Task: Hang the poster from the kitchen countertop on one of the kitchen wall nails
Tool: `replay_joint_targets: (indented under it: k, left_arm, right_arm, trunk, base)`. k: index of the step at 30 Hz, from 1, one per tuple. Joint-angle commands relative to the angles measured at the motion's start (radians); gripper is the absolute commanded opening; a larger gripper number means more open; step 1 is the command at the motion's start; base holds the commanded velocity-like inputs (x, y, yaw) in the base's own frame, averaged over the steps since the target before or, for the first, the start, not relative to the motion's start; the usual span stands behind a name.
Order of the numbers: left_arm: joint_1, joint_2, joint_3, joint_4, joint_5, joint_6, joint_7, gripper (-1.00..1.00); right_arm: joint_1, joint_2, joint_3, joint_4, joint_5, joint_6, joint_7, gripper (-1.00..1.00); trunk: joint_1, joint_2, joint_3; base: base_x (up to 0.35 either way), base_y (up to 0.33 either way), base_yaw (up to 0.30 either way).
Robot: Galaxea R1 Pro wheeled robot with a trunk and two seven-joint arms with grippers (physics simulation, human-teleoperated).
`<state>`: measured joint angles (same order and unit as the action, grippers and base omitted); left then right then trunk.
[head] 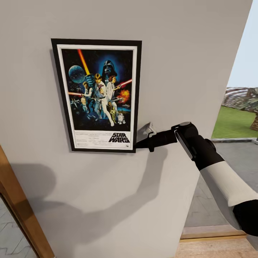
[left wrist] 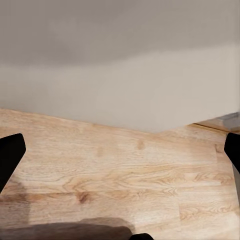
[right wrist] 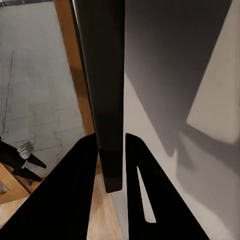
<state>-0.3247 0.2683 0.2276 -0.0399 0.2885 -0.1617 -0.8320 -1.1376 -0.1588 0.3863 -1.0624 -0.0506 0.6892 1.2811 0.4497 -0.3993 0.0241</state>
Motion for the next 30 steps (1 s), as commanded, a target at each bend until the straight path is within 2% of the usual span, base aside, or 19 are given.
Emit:
replay_joint_targets:
  k: [1, 30]
  left_arm:
    - [-0.001, 0.0, 0.002, 0.002, -0.002, -0.006, -0.002, 1.0]
    - [-0.001, 0.0, 0.002, 0.002, -0.002, -0.006, -0.002, 1.0]
  right_arm:
    - [-0.001, -0.001, 0.002, 0.0, -0.006, 0.011, 0.0, -1.0]
    - [-0.001, -0.001, 0.002, 0.03, -0.006, 0.012, 0.0, -1.0]
  trunk:
    - [0.0, -0.001, 0.0]
    - [0.0, -0.001, 0.0]
  base:
    - [0.0, 0.0, 0.0]
    - [0.0, 0.0, 0.0]
